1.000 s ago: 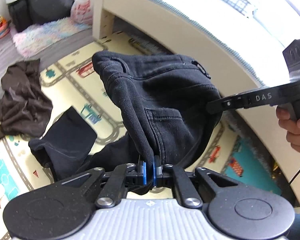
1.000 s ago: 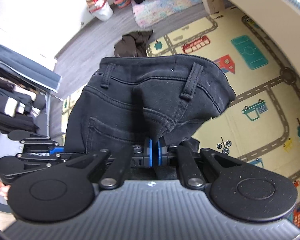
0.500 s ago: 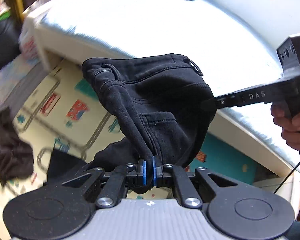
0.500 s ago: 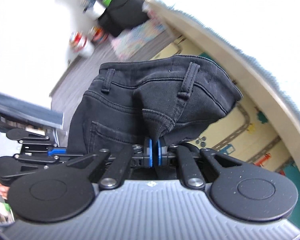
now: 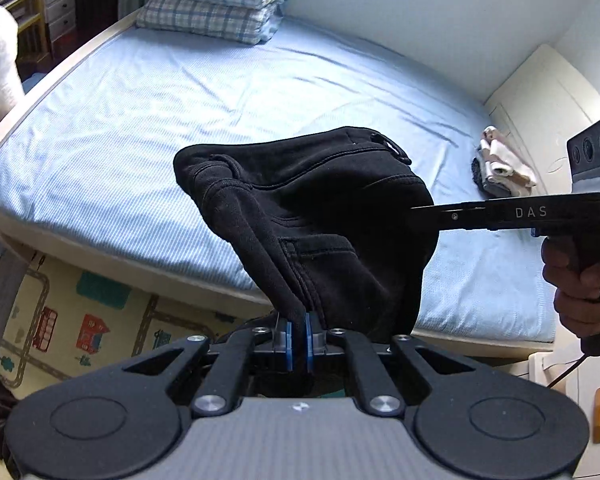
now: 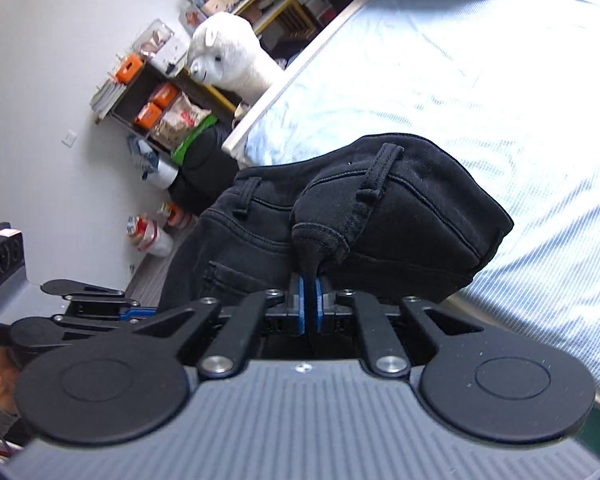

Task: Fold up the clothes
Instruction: 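Carry the jeans to the bed and lower them onto the sheet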

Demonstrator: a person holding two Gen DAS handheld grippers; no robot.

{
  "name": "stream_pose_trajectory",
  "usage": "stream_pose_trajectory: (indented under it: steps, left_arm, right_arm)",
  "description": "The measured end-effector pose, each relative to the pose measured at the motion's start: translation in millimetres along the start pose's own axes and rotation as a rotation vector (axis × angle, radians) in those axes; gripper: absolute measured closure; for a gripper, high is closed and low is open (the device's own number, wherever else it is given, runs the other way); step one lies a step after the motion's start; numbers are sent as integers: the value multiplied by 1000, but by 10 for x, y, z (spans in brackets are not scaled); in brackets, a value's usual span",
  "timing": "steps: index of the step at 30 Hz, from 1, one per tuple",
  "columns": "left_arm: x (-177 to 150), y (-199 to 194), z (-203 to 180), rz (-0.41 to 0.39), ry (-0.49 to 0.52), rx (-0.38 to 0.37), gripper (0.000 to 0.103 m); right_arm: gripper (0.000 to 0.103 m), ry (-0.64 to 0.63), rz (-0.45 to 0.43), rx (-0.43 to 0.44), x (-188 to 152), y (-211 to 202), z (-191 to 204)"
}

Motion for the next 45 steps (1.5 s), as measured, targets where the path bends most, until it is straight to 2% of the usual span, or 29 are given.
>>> stream_pose_trajectory:
  steps: [7, 9, 13, 17, 21, 25, 31, 32, 33, 35, 36, 37, 39, 41, 45]
  left_arm:
    - [1630, 33, -914, -165, 170, -76, 96]
    - [2083, 80, -1186, -186, 241, -69, 96]
    - [2803, 210, -1629, -198, 307, -105, 96]
    - [3472, 179, -1920, -254, 355, -105, 96]
    - [4071, 119, -1967, -323, 374, -117, 96]
    - [4646, 244, -1943, -364, 394, -138, 96]
    - [5499, 851, -1875, -341, 446, -195, 95]
    - [5631, 992, -1869, -321, 453, -214, 95]
    - [5762, 1132, -1862, -301, 459, -233, 95]
    - [6014, 1431, -1854, -256, 466, -272, 95]
    - [6109, 1610, -1860, -230, 468, -283, 95]
    - [6194, 1767, -1874, -240, 473, -280, 101]
    - [6314, 1983, -1978, -284, 513, -274, 101]
    - [6337, 2175, -2157, -283, 542, -314, 101]
    - [6102, 2891, -2420, -151, 548, -358, 101]
  right_arm:
    - [93, 15, -190, -8, 1093, -848, -359]
    - [93, 27, -233, -27, 1356, -1031, -471]
    - [93, 73, -322, -69, 1895, -1497, -795]
    - [93, 79, -414, -83, 2296, -1958, -940]
    - [93, 90, -514, -105, 2690, -2395, -1080]
    - [93, 101, -609, -146, 3159, -2724, -1307]
    - [94, 121, -651, -226, 3894, -2822, -1779]
    - [99, 92, -704, -211, 4035, -2907, -1792]
    - [99, 28, -778, -205, 4191, -3040, -1734]
    - [99, -91, -905, -329, 4530, -3365, -1605]
    - [99, -123, -932, -391, 4714, -3492, -1597]
    - [99, -117, -946, -435, 4873, -3574, -1656]
    - [99, -64, -917, -454, 5077, -3576, -1923]
    - [99, 14, -820, -433, 5069, -3342, -2304]
    - [99, 161, -596, -465, 4735, -2519, -3170]
Point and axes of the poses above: each gripper's, at about its wrist camera, not at the fingertips, and y roughly the way its jaws point, z to its left, x to its top, the point moved 10 cm from there along y, roughly the way its jaws point, and after that the axes turned 11 degrees about y, right-handed, at the moved point
